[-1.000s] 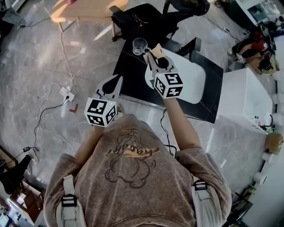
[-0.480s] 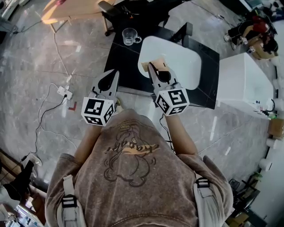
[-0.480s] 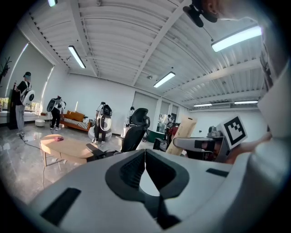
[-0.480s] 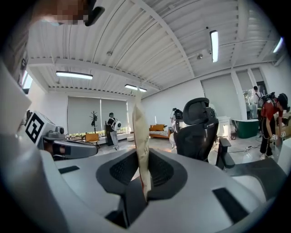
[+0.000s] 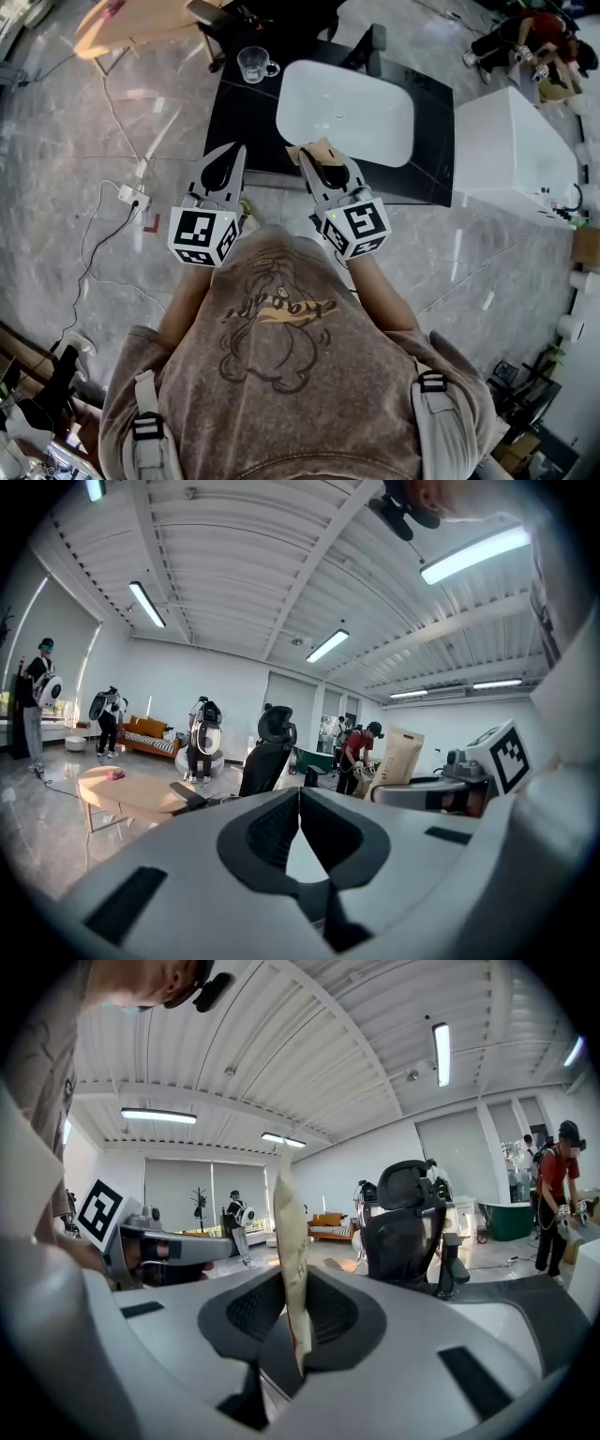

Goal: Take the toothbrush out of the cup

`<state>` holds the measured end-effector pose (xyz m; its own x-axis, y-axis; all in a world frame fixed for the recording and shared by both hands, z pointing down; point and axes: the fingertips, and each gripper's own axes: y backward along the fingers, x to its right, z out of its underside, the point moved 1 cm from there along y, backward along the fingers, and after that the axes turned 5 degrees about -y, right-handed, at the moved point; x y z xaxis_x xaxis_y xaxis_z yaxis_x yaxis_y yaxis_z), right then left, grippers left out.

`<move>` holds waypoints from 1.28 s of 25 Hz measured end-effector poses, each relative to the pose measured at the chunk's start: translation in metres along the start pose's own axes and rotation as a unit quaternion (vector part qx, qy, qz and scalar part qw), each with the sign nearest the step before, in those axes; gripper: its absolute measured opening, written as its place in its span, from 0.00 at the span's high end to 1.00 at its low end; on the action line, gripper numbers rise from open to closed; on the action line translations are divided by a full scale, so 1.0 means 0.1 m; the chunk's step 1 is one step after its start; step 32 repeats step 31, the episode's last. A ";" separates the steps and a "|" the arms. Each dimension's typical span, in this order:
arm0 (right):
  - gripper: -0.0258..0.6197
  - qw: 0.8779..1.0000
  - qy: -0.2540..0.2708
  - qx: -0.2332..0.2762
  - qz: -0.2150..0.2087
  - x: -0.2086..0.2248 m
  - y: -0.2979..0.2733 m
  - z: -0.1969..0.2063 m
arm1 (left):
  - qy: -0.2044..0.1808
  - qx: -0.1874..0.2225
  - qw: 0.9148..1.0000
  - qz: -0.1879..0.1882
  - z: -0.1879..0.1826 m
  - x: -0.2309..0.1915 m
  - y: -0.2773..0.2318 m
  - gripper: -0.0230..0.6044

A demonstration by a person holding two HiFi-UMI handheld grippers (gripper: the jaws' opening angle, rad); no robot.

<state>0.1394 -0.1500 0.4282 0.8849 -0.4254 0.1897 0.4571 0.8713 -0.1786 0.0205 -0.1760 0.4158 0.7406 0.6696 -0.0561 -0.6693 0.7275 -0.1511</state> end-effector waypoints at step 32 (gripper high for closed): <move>0.84 0.999 -0.024 -0.007 -0.021 -0.12 0.30 0.23 | -0.003 -0.031 0.999 -0.011 0.17 0.30 0.30 0.93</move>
